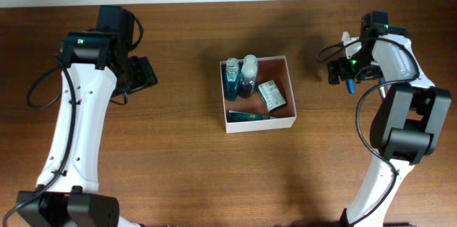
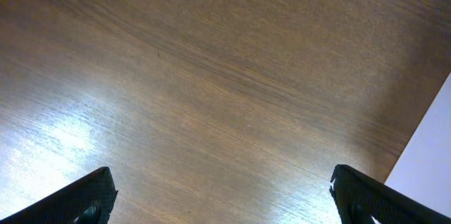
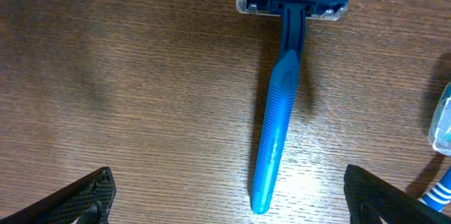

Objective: Pack container
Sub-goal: 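Lower the right gripper and close it on the razor handle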

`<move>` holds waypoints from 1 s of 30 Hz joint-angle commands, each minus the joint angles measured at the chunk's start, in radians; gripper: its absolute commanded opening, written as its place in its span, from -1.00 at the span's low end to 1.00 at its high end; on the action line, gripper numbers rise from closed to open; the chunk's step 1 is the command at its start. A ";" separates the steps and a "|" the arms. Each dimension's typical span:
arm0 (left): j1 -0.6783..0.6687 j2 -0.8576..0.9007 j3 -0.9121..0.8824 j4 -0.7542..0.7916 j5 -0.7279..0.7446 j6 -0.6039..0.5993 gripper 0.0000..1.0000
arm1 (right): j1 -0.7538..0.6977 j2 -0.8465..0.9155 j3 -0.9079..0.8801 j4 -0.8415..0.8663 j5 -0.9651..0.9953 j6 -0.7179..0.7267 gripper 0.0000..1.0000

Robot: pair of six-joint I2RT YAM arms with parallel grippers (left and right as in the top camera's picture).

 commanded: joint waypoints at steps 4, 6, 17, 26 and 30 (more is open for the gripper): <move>0.002 0.008 -0.004 0.002 -0.008 -0.009 0.99 | 0.001 0.056 -0.008 0.006 0.016 0.026 0.97; 0.002 0.008 -0.004 0.002 -0.008 -0.009 0.99 | 0.001 0.064 -0.008 0.008 0.016 0.026 0.97; 0.002 0.008 -0.004 0.002 -0.008 -0.009 0.99 | 0.001 0.069 -0.008 0.031 0.046 0.026 0.95; 0.002 0.008 -0.004 0.002 -0.008 -0.009 0.99 | 0.001 0.069 -0.008 0.041 0.046 0.022 0.32; 0.002 0.008 -0.004 0.002 -0.008 -0.009 0.99 | 0.001 0.069 -0.008 0.051 0.047 0.022 0.05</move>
